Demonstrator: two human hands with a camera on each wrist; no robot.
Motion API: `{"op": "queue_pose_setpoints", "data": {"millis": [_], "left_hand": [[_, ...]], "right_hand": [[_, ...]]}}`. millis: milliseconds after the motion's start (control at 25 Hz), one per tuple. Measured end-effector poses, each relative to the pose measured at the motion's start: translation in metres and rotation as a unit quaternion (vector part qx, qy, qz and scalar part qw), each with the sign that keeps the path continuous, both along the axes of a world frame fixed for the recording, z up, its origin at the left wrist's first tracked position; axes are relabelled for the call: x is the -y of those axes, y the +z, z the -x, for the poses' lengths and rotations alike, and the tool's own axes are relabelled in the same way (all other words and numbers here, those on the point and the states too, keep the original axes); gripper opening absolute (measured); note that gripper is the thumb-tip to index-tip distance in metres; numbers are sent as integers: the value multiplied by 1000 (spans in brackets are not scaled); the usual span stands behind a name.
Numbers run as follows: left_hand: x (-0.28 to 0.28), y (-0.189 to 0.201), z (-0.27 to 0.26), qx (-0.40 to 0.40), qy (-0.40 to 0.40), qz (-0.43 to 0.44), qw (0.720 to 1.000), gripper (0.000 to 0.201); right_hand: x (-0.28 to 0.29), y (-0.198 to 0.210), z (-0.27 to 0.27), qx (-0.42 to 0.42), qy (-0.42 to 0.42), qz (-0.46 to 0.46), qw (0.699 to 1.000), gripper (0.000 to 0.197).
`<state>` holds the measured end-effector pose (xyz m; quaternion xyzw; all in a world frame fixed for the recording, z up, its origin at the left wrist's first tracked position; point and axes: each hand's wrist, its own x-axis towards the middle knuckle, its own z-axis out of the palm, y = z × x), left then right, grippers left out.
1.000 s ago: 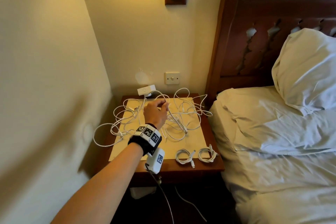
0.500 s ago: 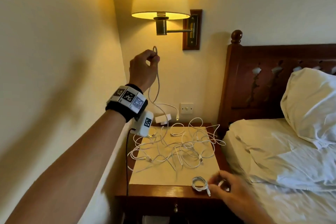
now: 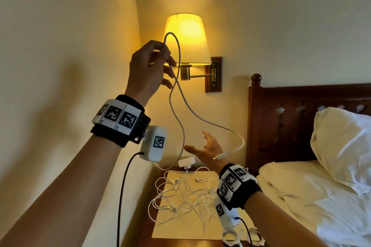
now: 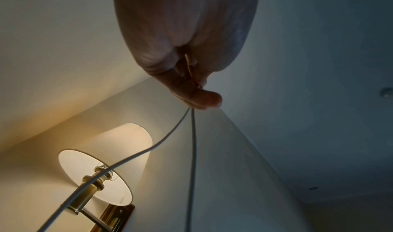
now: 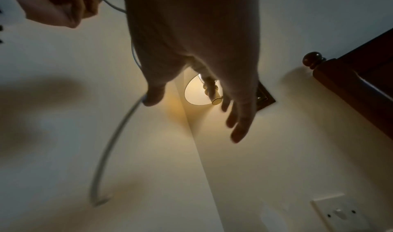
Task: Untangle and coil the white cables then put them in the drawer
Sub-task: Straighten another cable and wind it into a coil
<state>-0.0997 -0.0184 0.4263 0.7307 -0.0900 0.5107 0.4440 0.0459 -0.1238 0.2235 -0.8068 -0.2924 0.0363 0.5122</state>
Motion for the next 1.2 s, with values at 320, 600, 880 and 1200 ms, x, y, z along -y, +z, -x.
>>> {"op": "queue_pose_setpoints", "data": {"millis": [320, 600, 880, 1200], "left_hand": [[-8, -8, 18, -58, -16, 61, 996, 16], [-20, -11, 27, -118, 77, 128, 982, 19], [14, -13, 30, -251, -26, 81, 964, 36], [13, -34, 28, -198, 166, -8, 966, 31]], "right_hand": [[32, 19, 62, -337, 353, -250, 836, 39], [86, 92, 41, -76, 60, -221, 970, 33], [94, 143, 44, 253, 22, -63, 965, 28], [108, 158, 45, 213, 136, -14, 967, 20]]}}
